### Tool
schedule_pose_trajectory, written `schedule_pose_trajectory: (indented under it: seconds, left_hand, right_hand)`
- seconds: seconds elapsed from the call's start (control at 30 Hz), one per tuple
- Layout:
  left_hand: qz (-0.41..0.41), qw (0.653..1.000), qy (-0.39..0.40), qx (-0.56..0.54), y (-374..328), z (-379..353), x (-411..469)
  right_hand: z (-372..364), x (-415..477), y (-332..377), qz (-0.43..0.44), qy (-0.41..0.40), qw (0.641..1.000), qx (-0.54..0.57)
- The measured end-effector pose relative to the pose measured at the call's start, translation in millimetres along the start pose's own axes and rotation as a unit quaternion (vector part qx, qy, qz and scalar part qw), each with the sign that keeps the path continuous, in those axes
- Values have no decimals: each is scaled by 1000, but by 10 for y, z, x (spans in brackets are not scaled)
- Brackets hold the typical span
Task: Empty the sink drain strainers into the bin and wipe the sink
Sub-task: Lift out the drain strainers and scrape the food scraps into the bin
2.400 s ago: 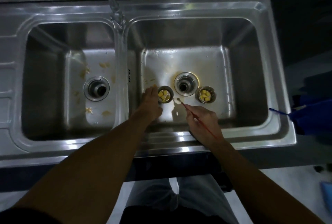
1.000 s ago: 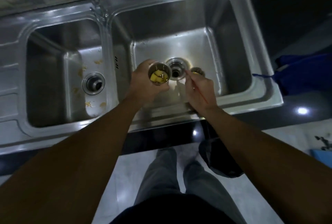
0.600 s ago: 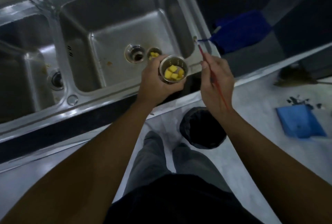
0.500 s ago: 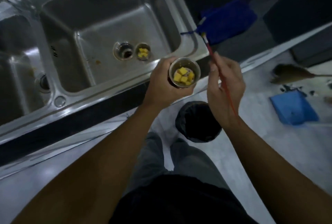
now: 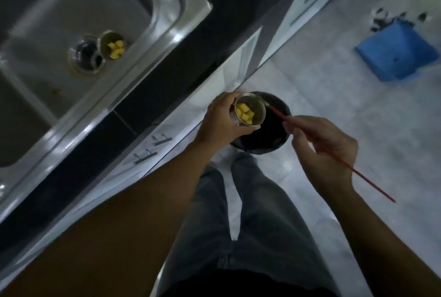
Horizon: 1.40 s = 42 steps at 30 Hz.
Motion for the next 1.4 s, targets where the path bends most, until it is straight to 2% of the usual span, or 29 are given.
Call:
schedule_pose_trajectory:
  seconds: [0.13,0.43,0.63,0.73,0.87,0.97,1.13,1.23,1.4]
  left_hand:
    - [-5,998,46,37,315,-269,167]
    - [-4,991,114,66,851,-933,594]
    - [9,985,140,100,1093,-1232,781]
    - [18,982,149,117,1171,-1325,824]
    - [16,977,163,138,1205,-1406,894]
    - [15,973,174,149,1196,-1459,904]
    - [13,974,165,156,1187,-1540,885]
    - [21,973,171,152,1191,-1575,876]
    - [20,976,161,147,1209,-1607,896]
  right_hand:
    - [-131,-102,-425,-32,35,999,-8]
    - [-624,5,-1454,-10,69,995,-74]
    - [-840,-36,-1917,-82,49,990,-102]
    - [-905,-41,-2042,-134,44,985,-103]
    - [-912,-35,-2134,-156,55,982,-88]
    - [-884,-68,-2153,-173,32,980,-90]
    - [-889,-159,-2056,-130,-45,988,-63]
    - [-967,-188,-2042,-128,-23,990,-48]
    - [-1043,-203,-2135,-184,-21,980,-77]
Point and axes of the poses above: each hand's wrist, its own x-axis towards the middle knuckle, its own z-axis out of the back of the hand, y = z × x, the point moved 1 cm from there along x, towards the middle knuckle, and after that the axes turned 5 degrees about x, right-handed, at the moved point
